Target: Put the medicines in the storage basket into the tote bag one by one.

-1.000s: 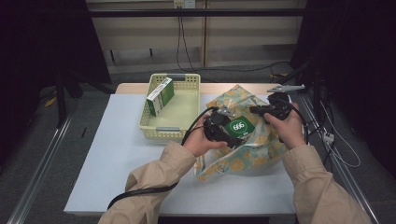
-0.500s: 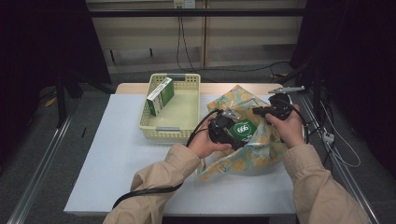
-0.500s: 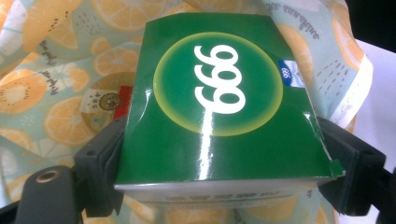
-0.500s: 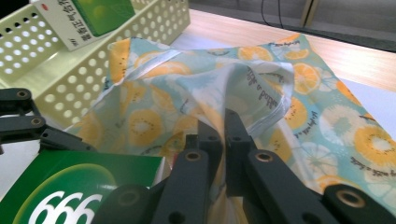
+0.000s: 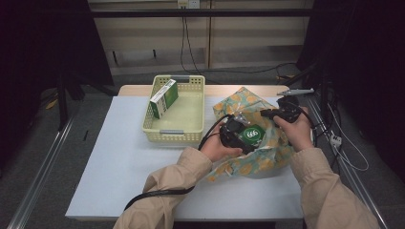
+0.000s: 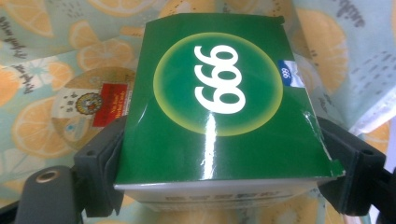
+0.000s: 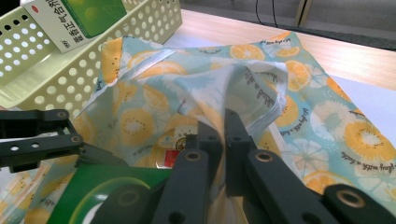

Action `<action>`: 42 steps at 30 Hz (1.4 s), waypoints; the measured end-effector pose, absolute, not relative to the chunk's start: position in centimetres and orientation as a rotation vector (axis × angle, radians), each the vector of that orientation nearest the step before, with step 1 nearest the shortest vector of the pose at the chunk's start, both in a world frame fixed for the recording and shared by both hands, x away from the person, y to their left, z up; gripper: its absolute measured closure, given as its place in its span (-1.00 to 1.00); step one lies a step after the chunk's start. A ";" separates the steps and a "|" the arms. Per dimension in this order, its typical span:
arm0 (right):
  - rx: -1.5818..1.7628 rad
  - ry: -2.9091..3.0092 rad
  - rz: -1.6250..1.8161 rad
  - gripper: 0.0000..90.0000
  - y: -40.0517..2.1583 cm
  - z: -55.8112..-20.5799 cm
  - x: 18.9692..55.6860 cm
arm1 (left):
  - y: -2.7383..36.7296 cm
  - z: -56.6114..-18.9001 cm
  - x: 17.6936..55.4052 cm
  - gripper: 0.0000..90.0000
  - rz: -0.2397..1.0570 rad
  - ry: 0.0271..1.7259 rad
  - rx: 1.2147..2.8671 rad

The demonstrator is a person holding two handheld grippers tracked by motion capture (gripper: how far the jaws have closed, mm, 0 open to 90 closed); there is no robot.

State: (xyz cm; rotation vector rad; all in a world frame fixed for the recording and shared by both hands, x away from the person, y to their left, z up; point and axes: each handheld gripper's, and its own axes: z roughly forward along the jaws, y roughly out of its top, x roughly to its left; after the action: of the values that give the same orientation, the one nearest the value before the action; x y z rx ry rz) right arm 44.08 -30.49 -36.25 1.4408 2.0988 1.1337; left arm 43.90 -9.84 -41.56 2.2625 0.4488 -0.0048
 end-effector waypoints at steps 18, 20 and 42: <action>1.429 2.112 1.156 0.97 -30.3 -36.0 43.7 | -11.2 -42.2 46.2 -0.65 0.096 0.571 2.208; 1.432 2.112 1.156 0.98 -30.3 -36.0 43.7 | -11.1 -42.3 46.6 -0.65 0.111 0.583 2.204; 1.439 2.142 1.144 0.98 -29.9 -37.1 43.9 | -10.1 -42.0 48.8 -0.76 0.130 0.682 2.157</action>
State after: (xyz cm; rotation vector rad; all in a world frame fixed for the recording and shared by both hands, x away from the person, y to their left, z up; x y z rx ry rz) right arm 43.86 -29.91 -37.13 1.4386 2.1420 1.1442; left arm 48.75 -10.10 -41.97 2.1572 0.6823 0.1300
